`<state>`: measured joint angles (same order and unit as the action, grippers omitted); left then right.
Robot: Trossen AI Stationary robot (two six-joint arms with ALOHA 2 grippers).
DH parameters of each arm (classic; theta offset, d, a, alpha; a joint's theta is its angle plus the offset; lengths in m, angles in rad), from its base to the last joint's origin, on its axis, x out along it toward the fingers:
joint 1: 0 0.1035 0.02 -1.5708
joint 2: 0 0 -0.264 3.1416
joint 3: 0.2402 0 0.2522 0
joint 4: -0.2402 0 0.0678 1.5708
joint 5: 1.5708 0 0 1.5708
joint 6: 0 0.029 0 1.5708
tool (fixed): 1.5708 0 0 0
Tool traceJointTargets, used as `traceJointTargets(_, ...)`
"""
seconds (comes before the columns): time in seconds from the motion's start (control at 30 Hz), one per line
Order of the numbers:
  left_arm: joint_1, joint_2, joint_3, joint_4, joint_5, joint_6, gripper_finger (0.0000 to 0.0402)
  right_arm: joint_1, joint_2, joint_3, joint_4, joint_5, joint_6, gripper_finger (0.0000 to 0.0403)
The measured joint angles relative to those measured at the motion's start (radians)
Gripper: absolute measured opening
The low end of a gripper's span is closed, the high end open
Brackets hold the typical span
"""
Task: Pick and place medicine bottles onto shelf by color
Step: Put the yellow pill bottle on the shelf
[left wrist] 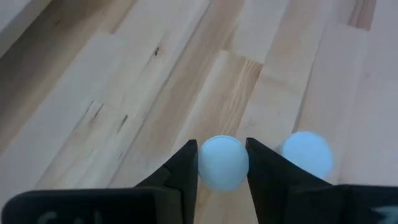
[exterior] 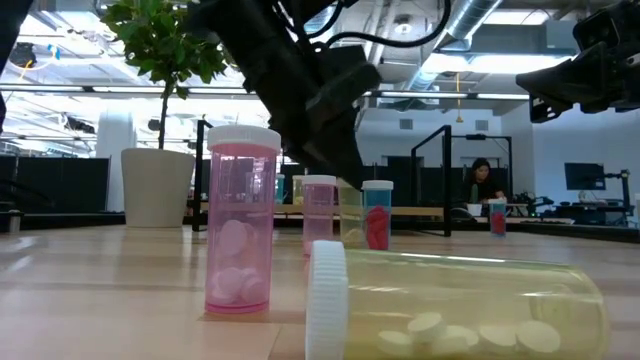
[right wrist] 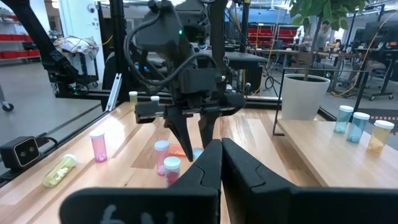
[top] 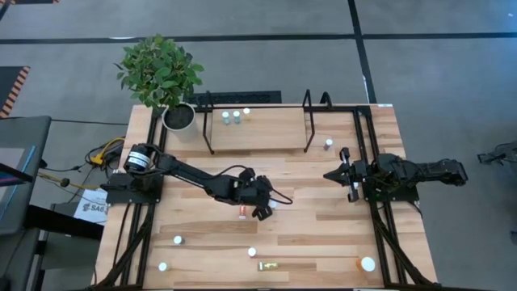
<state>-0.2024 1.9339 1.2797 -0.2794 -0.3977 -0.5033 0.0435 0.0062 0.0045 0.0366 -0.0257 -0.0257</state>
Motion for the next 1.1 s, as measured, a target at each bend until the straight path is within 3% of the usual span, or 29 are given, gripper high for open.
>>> traceJointTargets(0.2, 0.044, -0.027, 0.038, -0.022, -0.01, 0.029, 0.0103, 0.0, 0.0, 0.0, 0.0, 0.0, 0.0, 0.0026)
traceJointTargets(0.47, 0.163, -0.14, 0.047, -0.139, 0.069, 0.108, 0.0099, 0.0, 0.0, 0.0, 0.0, 0.0, 0.0, 0.0026)
traceJointTargets(0.7, 0.325, -0.262, 0.047, -0.304, 0.095, 0.271, 0.0099, 0.0, 0.0, 0.0, 0.0, 0.0, 0.0, 0.0026)
traceJointTargets(0.87, 0.464, -0.266, 0.046, -0.4, 0.198, 0.346, 0.0099, 0.0, 0.0, 0.0, 0.0, 0.0, 0.0, 0.0026)
traceJointTargets(1.1, 0.613, -0.266, -0.012, -0.357, 0.276, 0.44, 0.0099, 0.0, 0.0, 0.0, 0.0, 0.0, 0.0, 0.0026)
